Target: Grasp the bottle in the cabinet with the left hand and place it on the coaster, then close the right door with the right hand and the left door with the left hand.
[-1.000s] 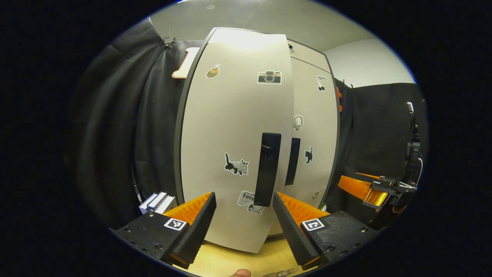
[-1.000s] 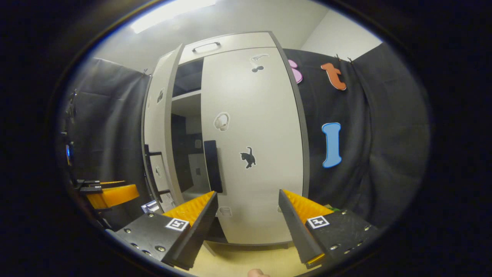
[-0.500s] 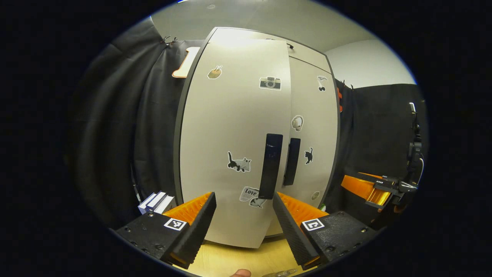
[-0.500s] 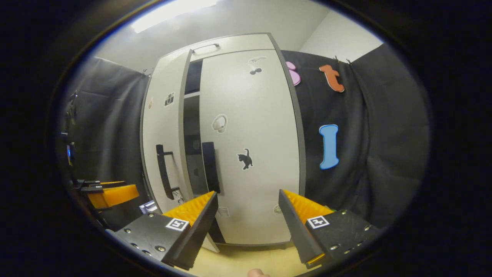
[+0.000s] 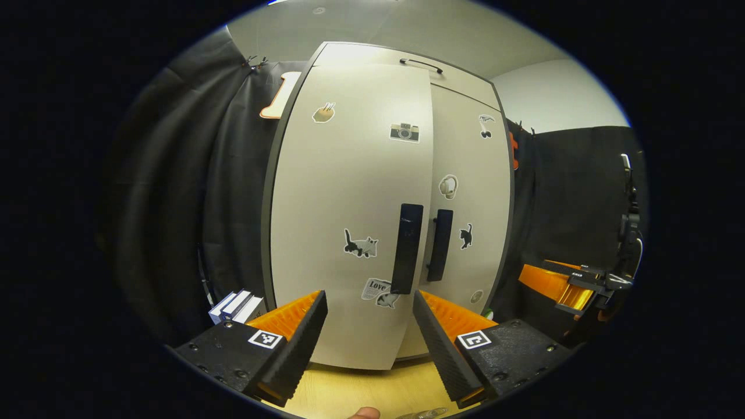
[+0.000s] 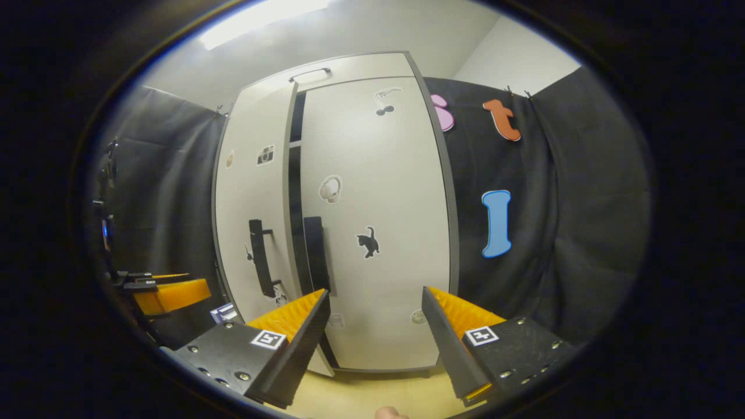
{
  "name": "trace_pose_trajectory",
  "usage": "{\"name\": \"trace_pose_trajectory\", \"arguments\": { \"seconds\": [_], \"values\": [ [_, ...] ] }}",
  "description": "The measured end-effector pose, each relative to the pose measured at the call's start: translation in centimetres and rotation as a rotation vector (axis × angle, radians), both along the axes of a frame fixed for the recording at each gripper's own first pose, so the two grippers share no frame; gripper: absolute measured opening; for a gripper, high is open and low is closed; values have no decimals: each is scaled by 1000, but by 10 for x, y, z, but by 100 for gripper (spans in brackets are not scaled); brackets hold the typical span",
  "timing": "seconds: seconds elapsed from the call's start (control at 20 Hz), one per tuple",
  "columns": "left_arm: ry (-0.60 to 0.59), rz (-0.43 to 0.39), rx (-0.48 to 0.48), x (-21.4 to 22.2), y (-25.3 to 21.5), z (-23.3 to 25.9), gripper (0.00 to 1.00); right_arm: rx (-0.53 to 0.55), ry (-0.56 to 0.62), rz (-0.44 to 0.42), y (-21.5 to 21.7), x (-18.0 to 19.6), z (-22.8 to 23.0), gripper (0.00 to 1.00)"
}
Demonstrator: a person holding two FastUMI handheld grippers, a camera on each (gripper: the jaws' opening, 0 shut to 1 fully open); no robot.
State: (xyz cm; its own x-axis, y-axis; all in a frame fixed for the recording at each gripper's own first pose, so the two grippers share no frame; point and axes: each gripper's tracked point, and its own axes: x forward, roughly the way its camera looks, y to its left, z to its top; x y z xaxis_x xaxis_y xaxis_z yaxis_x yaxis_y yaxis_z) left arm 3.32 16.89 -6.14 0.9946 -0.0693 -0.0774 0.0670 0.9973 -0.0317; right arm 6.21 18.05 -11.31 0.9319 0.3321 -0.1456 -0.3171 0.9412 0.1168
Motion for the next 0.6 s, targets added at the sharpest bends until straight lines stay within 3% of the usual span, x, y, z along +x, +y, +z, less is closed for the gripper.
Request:
{"name": "trace_pose_trajectory", "arguments": {
  "seconds": [0.6],
  "values": [
    [-40, -51, 10, -3, -50, 19, 93, -26, -25, -21, -40, -12, 22, 96]
  ]
}}
